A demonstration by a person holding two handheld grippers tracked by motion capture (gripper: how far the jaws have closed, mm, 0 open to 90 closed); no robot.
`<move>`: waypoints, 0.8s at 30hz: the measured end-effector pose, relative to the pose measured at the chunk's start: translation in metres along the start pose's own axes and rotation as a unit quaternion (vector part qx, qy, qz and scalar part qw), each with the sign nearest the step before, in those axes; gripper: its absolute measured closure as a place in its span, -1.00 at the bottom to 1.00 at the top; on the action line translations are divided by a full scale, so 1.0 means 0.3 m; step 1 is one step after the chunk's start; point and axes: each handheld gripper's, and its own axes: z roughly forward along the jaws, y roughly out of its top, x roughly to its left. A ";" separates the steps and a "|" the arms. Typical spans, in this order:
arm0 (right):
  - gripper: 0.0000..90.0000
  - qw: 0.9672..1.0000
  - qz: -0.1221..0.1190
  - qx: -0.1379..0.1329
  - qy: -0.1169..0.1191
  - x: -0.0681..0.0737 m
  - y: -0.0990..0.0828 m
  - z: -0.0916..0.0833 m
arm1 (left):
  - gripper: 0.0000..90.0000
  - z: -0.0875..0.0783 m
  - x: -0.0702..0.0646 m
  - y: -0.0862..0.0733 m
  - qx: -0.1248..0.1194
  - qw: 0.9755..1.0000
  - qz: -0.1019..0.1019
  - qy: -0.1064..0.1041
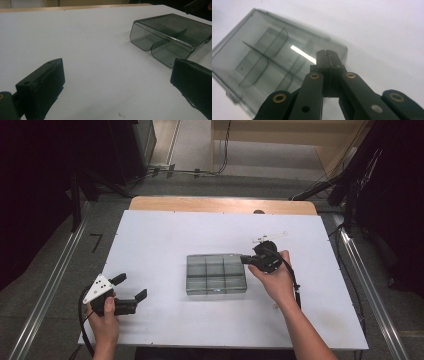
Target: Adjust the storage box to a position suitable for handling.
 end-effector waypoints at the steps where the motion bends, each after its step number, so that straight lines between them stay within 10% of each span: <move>1: 0.95 1.000 -0.005 -0.001 0.005 -0.001 0.014 0.013 | -1.00 0.000 0.000 0.000 0.000 1.000 0.000 0.000; 11: 0.95 0.996 -0.094 0.000 0.004 0.006 0.102 0.151 | -1.00 0.003 -0.001 0.001 0.001 1.000 0.001 -0.004; 24: 0.96 0.996 -0.073 0.055 0.010 0.020 0.169 0.241 | -1.00 0.006 0.000 0.002 0.005 1.000 0.004 -0.006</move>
